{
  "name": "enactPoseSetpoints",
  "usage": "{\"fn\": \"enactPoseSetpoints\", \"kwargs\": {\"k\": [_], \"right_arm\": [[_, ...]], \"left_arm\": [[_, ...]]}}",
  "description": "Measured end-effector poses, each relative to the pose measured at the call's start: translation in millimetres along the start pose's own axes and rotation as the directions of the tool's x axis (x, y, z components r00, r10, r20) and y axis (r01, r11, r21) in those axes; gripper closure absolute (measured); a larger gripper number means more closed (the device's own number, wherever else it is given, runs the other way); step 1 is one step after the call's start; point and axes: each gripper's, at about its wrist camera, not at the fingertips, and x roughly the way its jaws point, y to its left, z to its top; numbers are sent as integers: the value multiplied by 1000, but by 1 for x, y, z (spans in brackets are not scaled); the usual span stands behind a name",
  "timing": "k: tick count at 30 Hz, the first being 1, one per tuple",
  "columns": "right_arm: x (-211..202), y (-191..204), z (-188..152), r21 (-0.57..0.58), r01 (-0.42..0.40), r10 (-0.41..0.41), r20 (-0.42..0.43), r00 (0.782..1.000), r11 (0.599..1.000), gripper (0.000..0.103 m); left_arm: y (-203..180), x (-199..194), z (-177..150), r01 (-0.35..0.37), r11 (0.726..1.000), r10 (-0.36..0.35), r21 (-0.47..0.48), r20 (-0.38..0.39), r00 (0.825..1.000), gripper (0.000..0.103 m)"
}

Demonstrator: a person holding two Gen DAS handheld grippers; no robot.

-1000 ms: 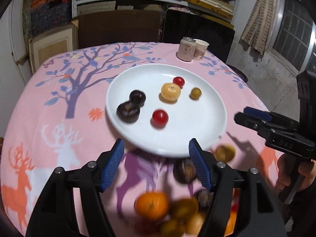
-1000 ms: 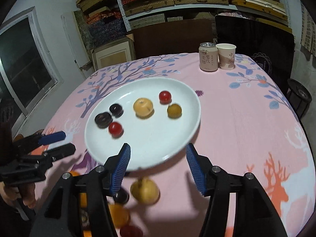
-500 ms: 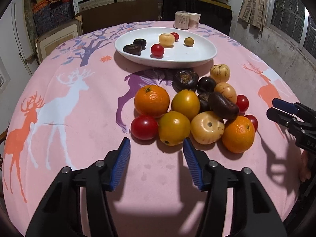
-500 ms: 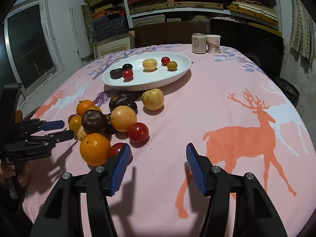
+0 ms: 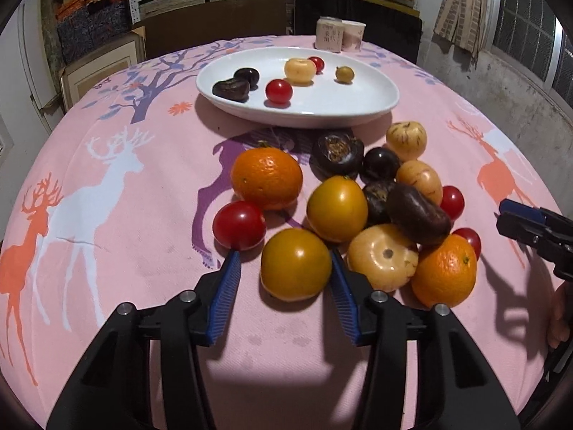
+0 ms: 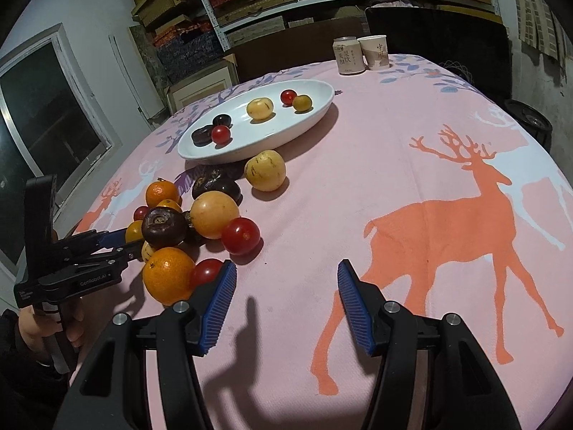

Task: Organize fruits
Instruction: 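Close the left tool on a yellow tomato while the right tool returns to the pile, then close the right tool on a red cherry tomato in the pile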

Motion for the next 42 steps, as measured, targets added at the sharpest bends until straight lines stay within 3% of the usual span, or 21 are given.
{"fn": "enactPoseSetpoints", "kwargs": {"k": [2,7,14,17,20,23,33,36,42], "right_arm": [[0,0,0,1,-4,4,0,1000,1000,44],[-1,6,-1,-31,-16,16,-1,1000,999,44],[-4,43,-9,-206,-75,74,-10,997,976,48],[5,60,-12,-268,-27,13,-52,999,963,53],[18,57,-11,-244,-14,-14,-109,994,970,60],[21,60,-10,-250,-17,-12,-114,993,968,63],[32,66,-4,-241,-27,-6,-134,991,970,64],[33,65,-4,-240,-33,0,-139,990,970,72],[32,62,-3,-220,-40,11,-136,991,975,72]], "left_arm": [[1,-1,0,17,1000,-17,-3,6,1000,67],[0,-20,-7,30,1000,-30,-8,54,998,67],[10,-36,-27,88,994,-84,-61,64,994,67],[20,-28,-28,115,987,-112,-114,34,993,67],[23,-25,-30,130,983,-128,-130,22,991,67],[20,-24,-31,136,984,-134,-120,20,991,67],[13,-25,-32,137,986,-136,-95,19,991,67],[13,-26,-32,138,985,-136,-99,22,990,67],[14,-26,-32,135,986,-134,-100,20,991,67]]}}
